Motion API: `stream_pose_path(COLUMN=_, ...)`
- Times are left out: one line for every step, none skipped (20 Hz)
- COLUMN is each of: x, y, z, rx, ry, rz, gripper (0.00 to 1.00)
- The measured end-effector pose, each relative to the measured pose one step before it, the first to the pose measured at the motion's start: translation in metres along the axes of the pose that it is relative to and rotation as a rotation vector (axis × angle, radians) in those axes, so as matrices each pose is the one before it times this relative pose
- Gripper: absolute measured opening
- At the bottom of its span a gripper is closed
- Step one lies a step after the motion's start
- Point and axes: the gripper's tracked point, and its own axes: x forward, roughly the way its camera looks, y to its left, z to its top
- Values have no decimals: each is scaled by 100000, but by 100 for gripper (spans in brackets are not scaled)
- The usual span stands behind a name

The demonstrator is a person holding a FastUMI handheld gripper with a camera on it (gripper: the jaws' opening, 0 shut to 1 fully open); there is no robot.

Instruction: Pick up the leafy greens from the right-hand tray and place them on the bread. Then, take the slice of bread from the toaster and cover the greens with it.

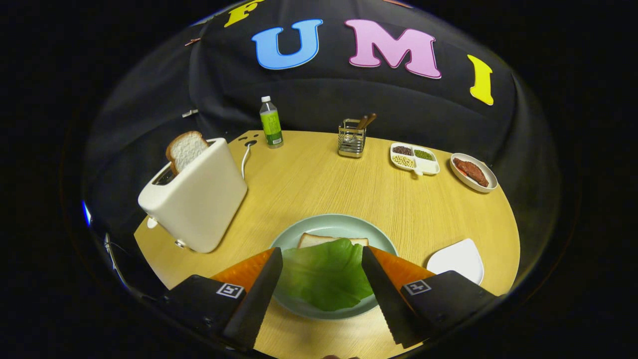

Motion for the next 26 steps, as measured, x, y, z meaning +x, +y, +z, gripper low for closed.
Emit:
stream_pose_path(x=-611, y=453, z=837, rx=-729, ry=-2015, rz=479, gripper=99)
stream_pose_path(x=-542, y=486, z=938, rx=-1434, ry=-2386, rz=594, gripper=99)
stream_pose_path(x=-545, y=712, z=1050, rx=-1611, ry=-2502, rz=978, gripper=99)
stream_pose_path(x=-385, y=805, z=1081, rx=-1647, ry=-2314, rz=1141, gripper=99)
stream_pose_path(x=-388, y=990, z=1152, rx=-1651, ry=-2311, rz=1532, gripper=99)
stream_pose_path(x=-318, y=1067, z=1115, rx=-1508, ry=-1991, rz=1767, gripper=99)
stream_pose_path(x=-174, y=1229, z=1117, rx=-1434, ry=-1913, rz=1908, gripper=99)
stream_pose_path(x=-116, y=1230, z=1107, rx=-1658, ry=-1784, rz=2081, gripper=99)
stream_pose_path(x=18, y=1278, z=1035, rx=-1999, ry=-1741, rz=2129, gripper=99)
stream_pose_path(x=188, y=1329, z=906, rx=-2252, ry=-1275, rz=2406, gripper=99)
stream_pose_path(x=251, y=1486, z=637, rx=-1560, ry=-212, rz=2309, gripper=99)
stream_pose_path(x=390, y=1314, z=463, rx=-799, ry=309, rz=2584, gripper=99)
stream_pose_path(x=529, y=1365, z=621, rx=-753, ry=-36, rz=2345, gripper=99)
stream_pose_path(x=547, y=960, z=582, rx=-1525, ry=-503, rz=1497, gripper=99)
stream_pose_path(x=632, y=781, z=605, rx=-2141, ry=-674, rz=1221, gripper=99)
stream_pose_path(x=519, y=958, z=423, rx=-2467, ry=-248, rz=1232, gripper=99)
stream_pose_path(x=684, y=1105, z=323, rx=-2330, ry=-312, rz=1473, gripper=99)
stream_pose_path(x=505, y=923, z=406, rx=-1703, ry=-461, rz=1273, gripper=99)
stream_pose_path(x=796, y=919, z=157, rx=-1256, ry=-153, rz=1132, gripper=99)
stream_pose_path(x=774, y=670, z=28, rx=-1043, ry=524, rz=689, gripper=98)
stream_pose_path(x=617, y=234, z=60, rx=-499, ry=435, rz=-371, gripper=98)
stream_pose_path(x=605, y=310, z=154, rx=-59, ry=-215, rz=-262, gripper=98)
stream_pose_path(x=848, y=216, z=155, rx=363, ry=-268, rz=-270, gripper=98)
stream_pose_path(x=684, y=28, z=82, rx=566, ry=299, rz=-759, gripper=98)
stream_pose_path(x=669, y=-220, z=-166, rx=688, ry=550, rz=-1085, gripper=98)
stream_pose_path(x=655, y=-251, z=-10, rx=751, ry=653, rz=-1181, gripper=98)
